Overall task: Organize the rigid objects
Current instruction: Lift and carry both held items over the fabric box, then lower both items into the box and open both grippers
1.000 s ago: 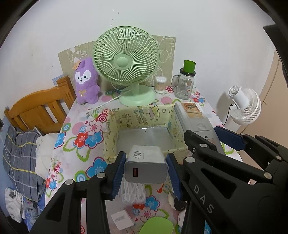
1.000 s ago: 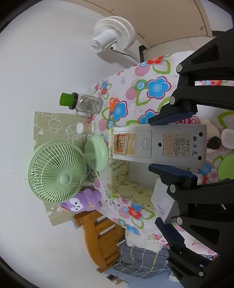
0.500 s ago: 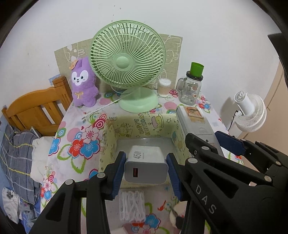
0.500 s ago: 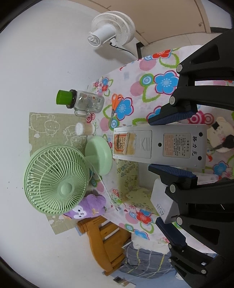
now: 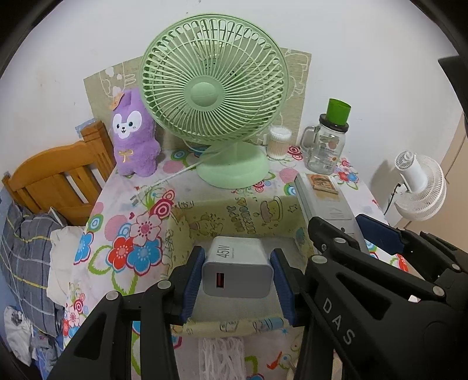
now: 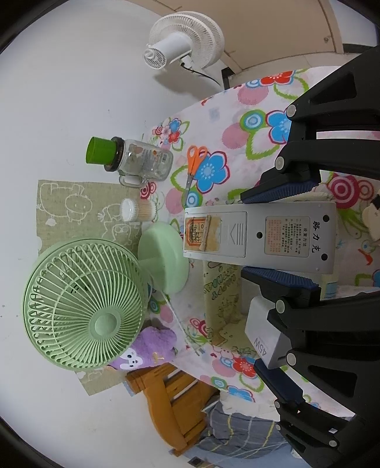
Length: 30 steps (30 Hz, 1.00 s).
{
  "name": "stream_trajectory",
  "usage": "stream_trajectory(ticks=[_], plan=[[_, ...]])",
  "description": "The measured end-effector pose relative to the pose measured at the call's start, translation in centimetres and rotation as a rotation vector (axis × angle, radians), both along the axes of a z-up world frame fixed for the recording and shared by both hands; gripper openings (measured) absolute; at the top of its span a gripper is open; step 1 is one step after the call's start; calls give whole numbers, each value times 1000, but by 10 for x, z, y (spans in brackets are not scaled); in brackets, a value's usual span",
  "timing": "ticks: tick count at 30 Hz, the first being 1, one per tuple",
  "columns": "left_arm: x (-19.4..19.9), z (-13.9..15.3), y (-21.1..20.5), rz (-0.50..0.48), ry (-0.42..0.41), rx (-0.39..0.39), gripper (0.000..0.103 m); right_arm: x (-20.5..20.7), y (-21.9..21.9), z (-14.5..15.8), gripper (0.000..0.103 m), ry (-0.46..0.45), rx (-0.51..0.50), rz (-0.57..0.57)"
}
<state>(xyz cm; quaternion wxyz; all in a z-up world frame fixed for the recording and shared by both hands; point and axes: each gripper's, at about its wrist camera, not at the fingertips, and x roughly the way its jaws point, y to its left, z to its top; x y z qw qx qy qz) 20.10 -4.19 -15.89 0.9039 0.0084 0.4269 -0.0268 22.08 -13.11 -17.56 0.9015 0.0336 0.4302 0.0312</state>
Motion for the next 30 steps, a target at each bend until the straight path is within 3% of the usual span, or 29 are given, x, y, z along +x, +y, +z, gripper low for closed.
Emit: stream_trajectory(ticks=[18,26,30], plan=[[30,-48,10,49,115,20,48,31,6,-49,48,121,-45,-14],[35,-61,20,71,146,21,48,30,11,-53,48,116,-80,-6],[33,-60,19,76,129,61,49,28,11,-55,53,126,-71,3]])
